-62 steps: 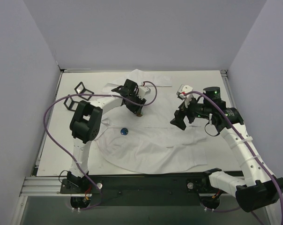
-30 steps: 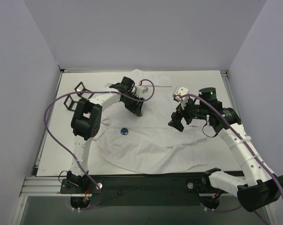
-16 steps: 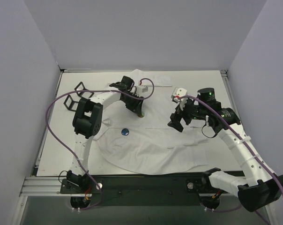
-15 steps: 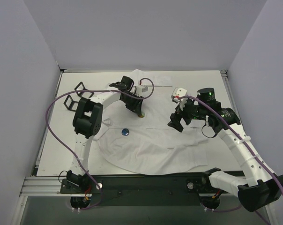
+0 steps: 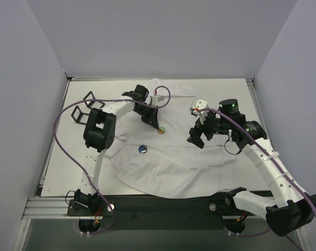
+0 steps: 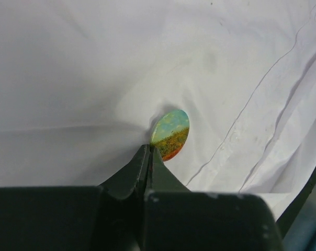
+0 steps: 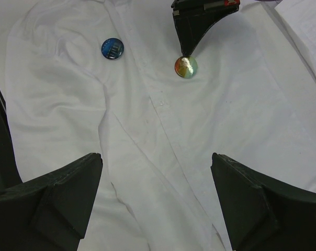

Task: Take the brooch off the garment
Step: Pick up the flattened clothing from the center of the board.

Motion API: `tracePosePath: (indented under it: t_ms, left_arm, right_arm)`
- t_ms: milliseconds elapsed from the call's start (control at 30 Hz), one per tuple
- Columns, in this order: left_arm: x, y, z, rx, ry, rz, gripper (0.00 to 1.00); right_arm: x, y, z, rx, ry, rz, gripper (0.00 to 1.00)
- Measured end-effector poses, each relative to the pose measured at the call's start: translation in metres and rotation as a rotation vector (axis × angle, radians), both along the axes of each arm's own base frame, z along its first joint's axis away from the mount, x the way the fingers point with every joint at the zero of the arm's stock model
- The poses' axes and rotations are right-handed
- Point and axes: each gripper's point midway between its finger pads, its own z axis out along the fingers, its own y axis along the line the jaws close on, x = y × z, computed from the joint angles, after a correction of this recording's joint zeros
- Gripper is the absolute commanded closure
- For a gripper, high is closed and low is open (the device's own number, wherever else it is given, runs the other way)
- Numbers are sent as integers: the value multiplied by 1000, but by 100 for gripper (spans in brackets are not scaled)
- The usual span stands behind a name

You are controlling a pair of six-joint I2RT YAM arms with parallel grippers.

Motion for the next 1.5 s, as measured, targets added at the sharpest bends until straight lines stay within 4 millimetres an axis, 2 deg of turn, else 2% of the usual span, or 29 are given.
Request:
tracePosePath:
  t_ms: [233,367,433,467,500,533,667,800,1033,1100,1300,1500]
  left_arm:
    - [-4,-6,5,-67,53,-4,100]
    - [-3,-4,8,-89,59,-4,97]
    - [-1,-4,8,-90,50,-5,89]
    - [0,-3,8,-85,40,-5,80]
    - [2,-2,7,-76,22,-5,66]
    - [3,0,7,-63,-1,-9,60]
    - [1,9,9,39,-122,-22,48]
    - [-6,8,17,158,-301,-56,48]
    - [-16,-26,27,320,-615,-176,46]
    - [-15,-28,26,375,-681,-202,46]
    - [-4,-23,27,495,-786,-225,44]
    - [-8,-23,19,547,-808,-284,41]
  right_arm:
    - [1,-2,-5,-21,-7,8,12]
    - [8,-2,-19,-64,10,15,12]
    - [11,-1,-28,-85,27,17,12]
    - [12,-2,-31,-94,33,16,12]
    - [12,-2,-35,-104,39,16,12]
    - [12,-3,-36,-107,40,16,12]
    - [13,-4,-37,-113,35,14,12]
    - [9,-9,-35,-122,12,-1,12]
    - [0,-21,-11,-112,-96,-34,11]
    - [-3,-25,-7,-111,-118,-44,11]
    - [-10,-35,3,-100,-164,-76,10]
    - [-10,-48,15,-78,-200,-126,10]
